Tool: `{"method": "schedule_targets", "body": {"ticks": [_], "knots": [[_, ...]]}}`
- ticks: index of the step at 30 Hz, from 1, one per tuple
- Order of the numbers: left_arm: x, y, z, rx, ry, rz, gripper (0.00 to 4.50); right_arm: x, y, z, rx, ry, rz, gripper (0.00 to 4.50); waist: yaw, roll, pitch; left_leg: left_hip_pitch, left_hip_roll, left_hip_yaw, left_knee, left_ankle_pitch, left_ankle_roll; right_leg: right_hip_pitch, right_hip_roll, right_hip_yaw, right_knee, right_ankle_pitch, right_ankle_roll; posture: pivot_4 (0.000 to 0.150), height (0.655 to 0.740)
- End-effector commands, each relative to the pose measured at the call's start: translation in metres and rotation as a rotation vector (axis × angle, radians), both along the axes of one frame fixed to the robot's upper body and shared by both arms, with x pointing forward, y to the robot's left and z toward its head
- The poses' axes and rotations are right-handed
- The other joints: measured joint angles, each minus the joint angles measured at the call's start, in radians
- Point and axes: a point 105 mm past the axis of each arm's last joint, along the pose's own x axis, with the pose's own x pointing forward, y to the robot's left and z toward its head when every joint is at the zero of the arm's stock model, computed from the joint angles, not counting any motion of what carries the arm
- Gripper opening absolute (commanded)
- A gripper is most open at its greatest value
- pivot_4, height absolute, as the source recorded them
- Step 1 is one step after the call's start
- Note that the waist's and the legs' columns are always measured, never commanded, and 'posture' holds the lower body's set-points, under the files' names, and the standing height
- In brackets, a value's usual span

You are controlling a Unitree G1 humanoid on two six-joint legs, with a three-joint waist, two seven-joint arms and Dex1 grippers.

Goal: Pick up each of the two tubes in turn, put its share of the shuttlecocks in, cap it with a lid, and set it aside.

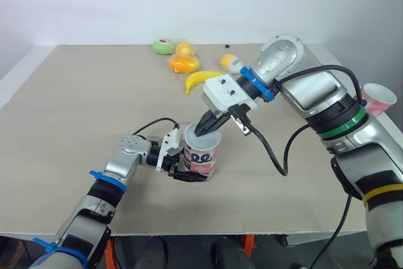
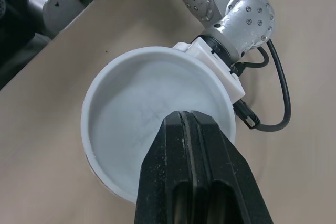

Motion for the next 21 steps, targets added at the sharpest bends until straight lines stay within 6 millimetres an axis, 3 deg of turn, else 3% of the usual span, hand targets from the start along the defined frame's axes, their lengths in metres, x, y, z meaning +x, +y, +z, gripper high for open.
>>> {"method": "schedule_targets", "body": {"ticks": [1, 4, 7, 10, 14, 17, 21], "knots": [[0.006, 0.013, -0.016, 0.087, 0.032, 0.075, 3.37, 0.001, -0.006, -0.037, -0.185, -0.005, 0.041, 0.05, -0.001, 0.000, 0.000, 0.001, 0.000, 0.000, 0.000, 0.000, 0.000, 0.000, 0.000, 0.000, 0.000, 0.000, 0.000, 0.150, 0.6895], [0.007, 0.013, -0.016, 0.084, 0.030, 0.078, 3.37, 0.006, -0.005, -0.036, -0.173, -0.021, 0.033, 0.05, -0.002, -0.001, -0.002, 0.008, 0.000, 0.000, -0.003, -0.002, -0.003, 0.002, 0.000, 0.000, -0.003, -0.001, -0.001, 0.150, 0.6895], [0.005, 0.013, -0.016, 0.082, 0.032, 0.077, 3.37, 0.000, 0.006, 0.009, 0.029, 0.045, 0.019, 0.05, -0.007, -0.001, -0.002, 0.009, 0.000, -0.001, -0.005, -0.002, -0.003, 0.003, 0.000, 0.000, -0.007, 0.000, -0.002, 0.150, 0.6895], [0.005, 0.012, -0.016, 0.074, 0.023, 0.080, 3.37, -0.006, -0.007, 0.046, 0.181, 0.058, 0.007, 0.05, -0.008, -0.001, 0.000, 0.005, 0.000, 0.000, -0.005, -0.001, -0.002, 0.003, -0.001, 0.001, -0.007, 0.002, -0.004, 0.150, 0.6895], [0.003, 0.010, -0.015, 0.055, 0.013, 0.076, 3.37, -0.007, -0.024, 0.065, 0.292, 0.059, -0.071, 0.05, 0.001, -0.001, 0.001, -0.004, 0.000, 0.000, -0.006, 0.004, -0.002, -0.002, -0.001, 0.001, -0.010, 0.007, 0.000, 0.150, 0.6895], [0.004, 0.008, -0.014, 0.042, -0.011, 0.078, 3.37, -0.017, -0.042, 0.063, 0.318, 0.103, -0.109, 1.02, 0.004, -0.002, 0.001, -0.004, 0.000, 0.001, -0.008, 0.004, -0.002, -0.002, -0.001, 0.001, -0.012, 0.007, 0.001, 0.150, 0.6895], [0.007, 0.003, -0.008, -0.007, -0.033, 0.087, 3.37, -0.038, -0.071, 0.044, 0.381, 0.187, -0.203, 2.78, 0.008, -0.003, 0.003, -0.005, -0.001, 0.001, -0.008, 0.004, -0.002, -0.001, -0.001, 0.002, -0.014, 0.006, 0.002, 0.150, 0.6895]]}}
